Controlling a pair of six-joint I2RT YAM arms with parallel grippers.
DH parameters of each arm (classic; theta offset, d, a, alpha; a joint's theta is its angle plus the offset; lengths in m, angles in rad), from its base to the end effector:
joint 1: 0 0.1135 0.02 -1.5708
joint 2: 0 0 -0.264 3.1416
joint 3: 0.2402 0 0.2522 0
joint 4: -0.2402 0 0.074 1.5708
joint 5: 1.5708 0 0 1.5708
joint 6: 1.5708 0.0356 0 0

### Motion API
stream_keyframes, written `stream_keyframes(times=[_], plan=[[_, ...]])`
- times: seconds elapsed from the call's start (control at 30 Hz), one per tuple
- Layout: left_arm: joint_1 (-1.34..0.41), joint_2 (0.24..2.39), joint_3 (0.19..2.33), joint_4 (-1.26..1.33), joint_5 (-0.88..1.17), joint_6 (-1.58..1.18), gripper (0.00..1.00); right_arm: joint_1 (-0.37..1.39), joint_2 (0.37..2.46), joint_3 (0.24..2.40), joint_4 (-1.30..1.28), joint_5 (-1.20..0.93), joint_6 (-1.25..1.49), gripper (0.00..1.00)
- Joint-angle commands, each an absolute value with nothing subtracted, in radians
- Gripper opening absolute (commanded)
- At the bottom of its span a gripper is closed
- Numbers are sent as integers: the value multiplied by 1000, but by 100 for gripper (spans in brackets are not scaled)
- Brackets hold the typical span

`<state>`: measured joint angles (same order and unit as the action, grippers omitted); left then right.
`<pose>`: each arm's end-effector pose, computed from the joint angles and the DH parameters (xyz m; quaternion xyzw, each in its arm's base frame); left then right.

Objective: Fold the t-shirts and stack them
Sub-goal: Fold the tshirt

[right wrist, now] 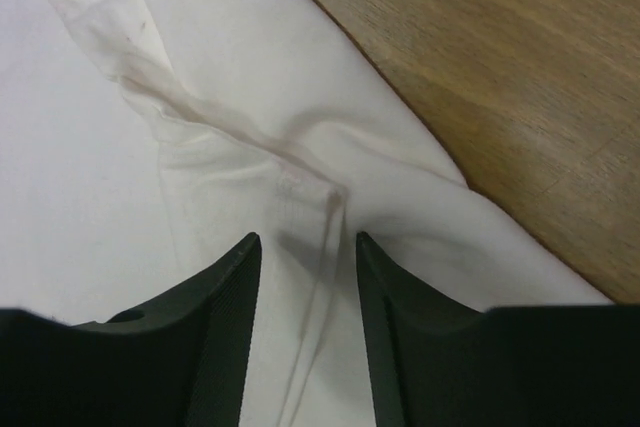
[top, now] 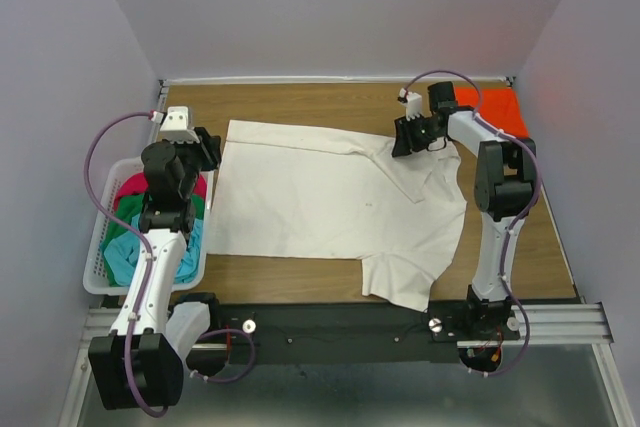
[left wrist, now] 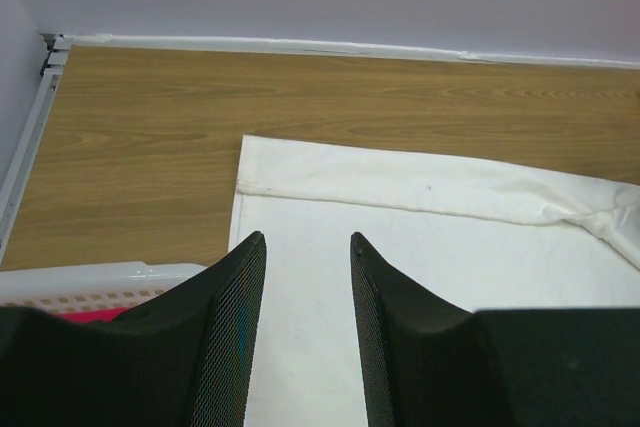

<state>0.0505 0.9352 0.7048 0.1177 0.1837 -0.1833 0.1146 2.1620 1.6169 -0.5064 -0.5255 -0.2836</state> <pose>0.2238 0.0048 0.3162 -0.0259 0.7447 -0.1123 0.6574 0.4547 0.0703 0.1660 -0.2500 0.9017 0.2292 0.2682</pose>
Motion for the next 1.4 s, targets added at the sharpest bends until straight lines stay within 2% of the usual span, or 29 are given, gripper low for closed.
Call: stream_keyframes(times=[0.0,0.37,0.4,0.53,0.77,1.03,1.3,1.37], plan=[[54,942,719,124,221,-176,47,129,2164,1611,-548,-535,-275,45],[54,931,713,127,225,-181,47,138,2120,1563,-555,-523,-275,24],[54,930,713,127,227,-183,47,138,2109,1562,-555,-519,-276,18],[54,930,715,130,230,-184,47,152,2086,1554,-561,-500,-287,5],[54,930,715,130,232,-183,47,213,2039,1529,-561,-488,-316,1],[54,927,715,129,232,-181,47,345,1970,1437,-586,-486,-376,4],[54,928,713,132,238,-183,47,443,1919,1420,-644,-520,-443,37],[54,927,715,132,238,-183,47,442,1884,1446,-652,-514,-448,41]])
